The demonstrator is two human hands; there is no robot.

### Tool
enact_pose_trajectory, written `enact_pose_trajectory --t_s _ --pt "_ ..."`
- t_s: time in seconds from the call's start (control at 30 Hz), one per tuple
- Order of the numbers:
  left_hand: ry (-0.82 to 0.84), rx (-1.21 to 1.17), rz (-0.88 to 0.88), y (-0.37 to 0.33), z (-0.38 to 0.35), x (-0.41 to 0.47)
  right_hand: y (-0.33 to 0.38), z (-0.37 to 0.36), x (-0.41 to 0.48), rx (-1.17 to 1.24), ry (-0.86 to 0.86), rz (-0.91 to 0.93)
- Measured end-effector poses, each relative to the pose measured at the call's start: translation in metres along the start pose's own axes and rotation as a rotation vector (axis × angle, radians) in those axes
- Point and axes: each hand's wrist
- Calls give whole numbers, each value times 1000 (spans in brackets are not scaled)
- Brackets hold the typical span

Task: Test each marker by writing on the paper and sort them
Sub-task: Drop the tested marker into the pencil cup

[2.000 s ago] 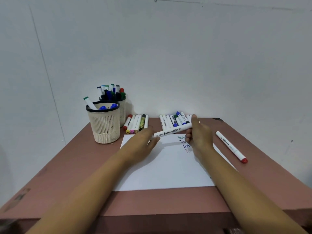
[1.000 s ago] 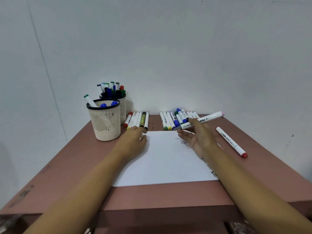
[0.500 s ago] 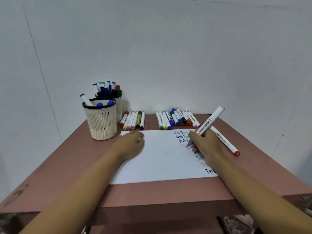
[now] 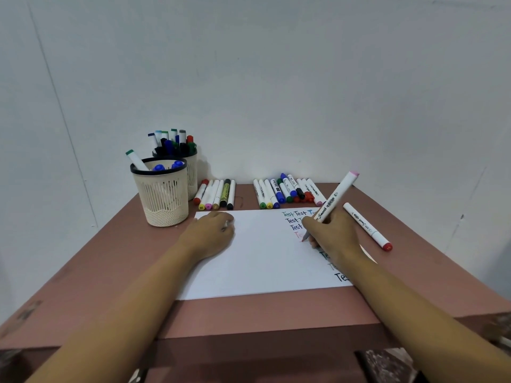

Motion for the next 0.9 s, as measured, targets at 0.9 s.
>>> enact_pose_trajectory --t_s 0.9 --pt "-5 1 -1 2 -1 2 0 2 -2 -16 -36 13"
Point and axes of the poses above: each hand's wrist, its own x-axis towards the middle knuckle, its own z-axis out of the back of the hand, y = z × x, and after that the axes turned 3 degrees about -y, right-handed
